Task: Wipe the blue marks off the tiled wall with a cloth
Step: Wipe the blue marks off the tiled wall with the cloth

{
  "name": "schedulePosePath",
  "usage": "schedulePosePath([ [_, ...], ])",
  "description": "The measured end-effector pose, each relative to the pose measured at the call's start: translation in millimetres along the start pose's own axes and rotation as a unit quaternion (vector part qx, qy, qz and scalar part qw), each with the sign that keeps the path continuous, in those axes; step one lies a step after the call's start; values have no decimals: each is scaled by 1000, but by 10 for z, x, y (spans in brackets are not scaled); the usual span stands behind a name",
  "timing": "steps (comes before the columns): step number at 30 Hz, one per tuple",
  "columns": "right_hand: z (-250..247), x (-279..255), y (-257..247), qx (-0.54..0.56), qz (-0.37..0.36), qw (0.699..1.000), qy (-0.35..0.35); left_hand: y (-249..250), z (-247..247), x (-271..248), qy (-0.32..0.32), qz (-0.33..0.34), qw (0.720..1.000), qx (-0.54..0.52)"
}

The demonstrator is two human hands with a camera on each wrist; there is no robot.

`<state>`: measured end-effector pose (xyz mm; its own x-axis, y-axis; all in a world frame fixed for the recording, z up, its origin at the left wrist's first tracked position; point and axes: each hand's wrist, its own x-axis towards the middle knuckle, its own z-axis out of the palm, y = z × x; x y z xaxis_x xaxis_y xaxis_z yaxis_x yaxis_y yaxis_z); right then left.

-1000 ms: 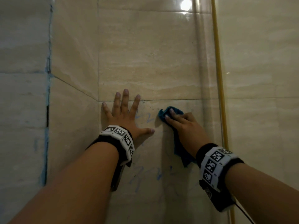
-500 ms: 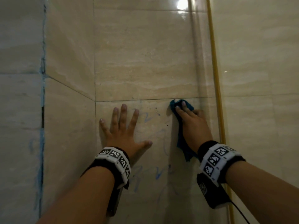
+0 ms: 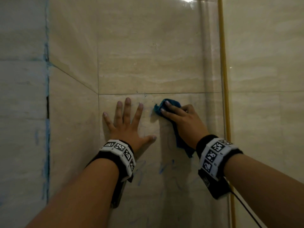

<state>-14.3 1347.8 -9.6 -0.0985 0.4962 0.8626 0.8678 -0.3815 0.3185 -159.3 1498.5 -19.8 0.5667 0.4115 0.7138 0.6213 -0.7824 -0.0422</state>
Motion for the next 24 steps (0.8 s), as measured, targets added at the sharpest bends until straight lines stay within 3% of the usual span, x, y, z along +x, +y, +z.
schedulePosePath([
  [7, -50, 312, -146, 41, 58, 997, 21, -12, 26, -4, 18, 5, 1000, -16],
  [11, 22, 230, -83, 5, -16, 999, 50, 5, 22, -2, 21, -1, 1000, -7],
  [18, 78, -80, 39, -14, -95, 995, 21, -10, 22, -1, 30, 6, 999, -11],
  [21, -15, 46, 76, -22, -65, 998, 16, -10, 10, -8, 19, 4, 1000, -11],
  [24, -164, 210, 107, 3, 17, 1000, 6, -15, 7, -3, 18, 8, 1000, -9],
])
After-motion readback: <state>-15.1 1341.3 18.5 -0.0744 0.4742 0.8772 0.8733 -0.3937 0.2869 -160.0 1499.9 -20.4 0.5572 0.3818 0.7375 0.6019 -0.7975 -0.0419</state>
